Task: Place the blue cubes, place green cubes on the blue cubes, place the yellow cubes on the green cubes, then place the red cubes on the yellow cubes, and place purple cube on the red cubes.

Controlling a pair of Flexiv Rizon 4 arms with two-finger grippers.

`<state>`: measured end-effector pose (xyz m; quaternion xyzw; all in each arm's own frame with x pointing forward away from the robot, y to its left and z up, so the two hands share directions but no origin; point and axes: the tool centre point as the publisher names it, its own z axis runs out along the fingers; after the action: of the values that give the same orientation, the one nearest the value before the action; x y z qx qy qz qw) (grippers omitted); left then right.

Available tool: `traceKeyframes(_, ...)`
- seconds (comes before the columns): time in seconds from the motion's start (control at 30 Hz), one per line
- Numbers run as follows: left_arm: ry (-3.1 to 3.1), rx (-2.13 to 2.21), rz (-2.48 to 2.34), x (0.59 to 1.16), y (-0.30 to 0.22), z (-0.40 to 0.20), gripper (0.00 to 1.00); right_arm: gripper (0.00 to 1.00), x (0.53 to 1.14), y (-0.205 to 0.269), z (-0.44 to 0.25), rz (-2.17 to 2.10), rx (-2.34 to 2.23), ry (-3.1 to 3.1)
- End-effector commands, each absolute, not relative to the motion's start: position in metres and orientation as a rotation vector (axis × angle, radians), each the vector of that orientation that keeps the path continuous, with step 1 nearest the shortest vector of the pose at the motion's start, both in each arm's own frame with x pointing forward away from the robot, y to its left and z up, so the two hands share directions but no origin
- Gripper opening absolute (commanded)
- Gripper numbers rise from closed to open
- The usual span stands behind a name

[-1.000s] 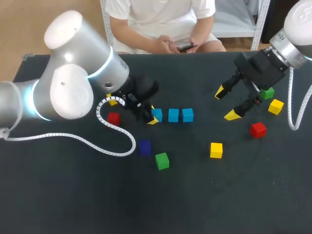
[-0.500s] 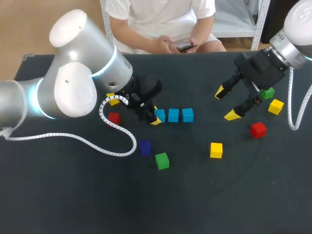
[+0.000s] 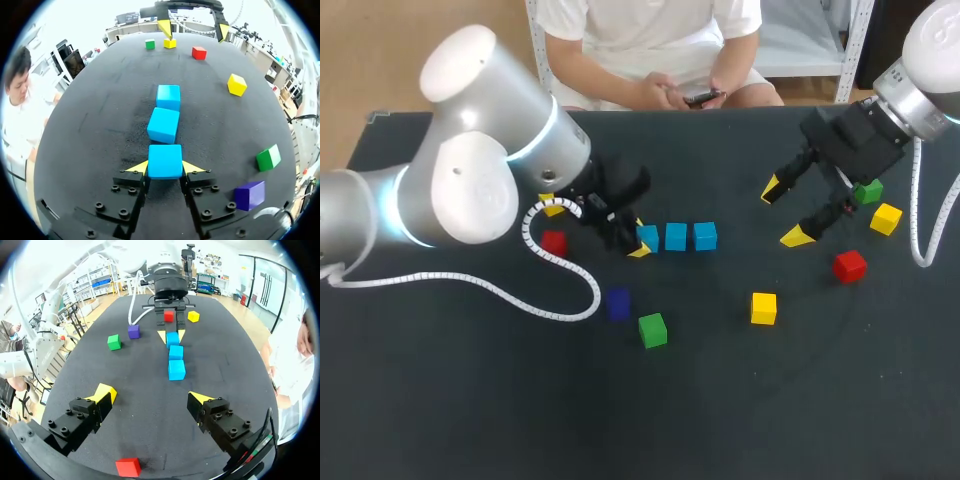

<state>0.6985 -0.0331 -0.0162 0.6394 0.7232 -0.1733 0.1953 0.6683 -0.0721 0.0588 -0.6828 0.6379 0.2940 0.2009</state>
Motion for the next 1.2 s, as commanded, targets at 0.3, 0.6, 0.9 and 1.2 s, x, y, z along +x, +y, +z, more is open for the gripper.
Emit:
traceKeyframes(0.3,2.024,1.8,-0.504,0.7048,-0.0327,-0.0232,0.0,1.0,0.6682,-0.0721,0.0588,0.822,-1.907,1.781)
traceKeyframes(0.6,2.028,1.794,-0.487,0.7078,-0.029,-0.0241,0.0,1.0,0.6682,-0.0721,0.0588,0.822,-1.907,1.781)
traceKeyframes(0.9,2.013,1.801,-0.493,0.7103,-0.0322,-0.0262,0.0,1.0,0.6682,-0.0721,0.0588,0.822,-1.907,1.781)
traceKeyframes(1.2,2.001,1.814,-0.491,0.7124,-0.0346,-0.0256,0.13,1.0,0.6682,-0.0721,0.0588,0.822,-1.907,1.781)
